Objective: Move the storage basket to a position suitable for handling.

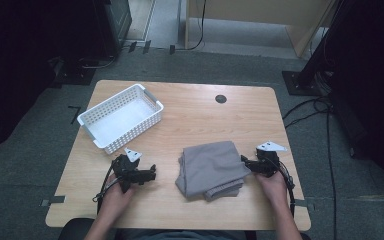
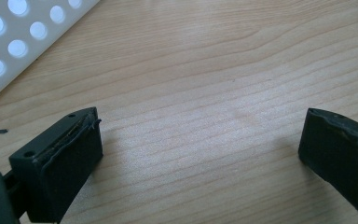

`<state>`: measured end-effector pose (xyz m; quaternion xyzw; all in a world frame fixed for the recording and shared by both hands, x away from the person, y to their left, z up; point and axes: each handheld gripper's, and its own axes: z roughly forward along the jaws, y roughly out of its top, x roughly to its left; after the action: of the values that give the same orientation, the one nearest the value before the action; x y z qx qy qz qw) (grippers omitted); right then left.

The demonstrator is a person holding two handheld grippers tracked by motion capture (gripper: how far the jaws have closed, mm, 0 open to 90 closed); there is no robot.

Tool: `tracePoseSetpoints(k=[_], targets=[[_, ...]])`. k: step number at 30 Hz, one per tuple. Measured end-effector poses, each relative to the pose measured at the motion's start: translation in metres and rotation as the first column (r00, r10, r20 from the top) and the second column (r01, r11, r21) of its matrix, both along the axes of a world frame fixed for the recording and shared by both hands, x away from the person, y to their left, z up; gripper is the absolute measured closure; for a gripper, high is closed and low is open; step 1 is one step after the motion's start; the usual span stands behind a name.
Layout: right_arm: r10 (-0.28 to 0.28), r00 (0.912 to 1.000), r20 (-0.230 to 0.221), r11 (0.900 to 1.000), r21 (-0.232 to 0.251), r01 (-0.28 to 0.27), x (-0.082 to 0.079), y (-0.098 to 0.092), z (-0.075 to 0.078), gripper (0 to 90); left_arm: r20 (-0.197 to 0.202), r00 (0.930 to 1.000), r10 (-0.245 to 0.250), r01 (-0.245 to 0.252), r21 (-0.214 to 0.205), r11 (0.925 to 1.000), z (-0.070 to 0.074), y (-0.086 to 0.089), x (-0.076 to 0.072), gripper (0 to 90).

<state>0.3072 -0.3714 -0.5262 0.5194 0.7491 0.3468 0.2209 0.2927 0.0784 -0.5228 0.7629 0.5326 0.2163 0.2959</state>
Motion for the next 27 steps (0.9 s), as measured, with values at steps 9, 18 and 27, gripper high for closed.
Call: tracePoseSetpoints(k=[9,18,27], targets=[[-0.01,0.9999,0.0,0.9999,0.003,0.01,0.0,0.0,0.001,30.5,0.0,1.0,0.0,0.0,0.0,1.0,0.0,0.0,0.0,0.0],[-0.006,1.0,-0.007,0.9978,0.065,0.007,0.002,0.002,0.014,36.9,-0.001,1.0,0.0,0.0,0.001,1.0,0.0,0.0,0.0,0.0],[0.033,0.9994,-0.006,0.9953,0.092,-0.032,0.008,0.015,0.044,39.1,0.002,1.0,0.002,-0.002,-0.003,1.0,0.0,0.0,0.0,0.0]])
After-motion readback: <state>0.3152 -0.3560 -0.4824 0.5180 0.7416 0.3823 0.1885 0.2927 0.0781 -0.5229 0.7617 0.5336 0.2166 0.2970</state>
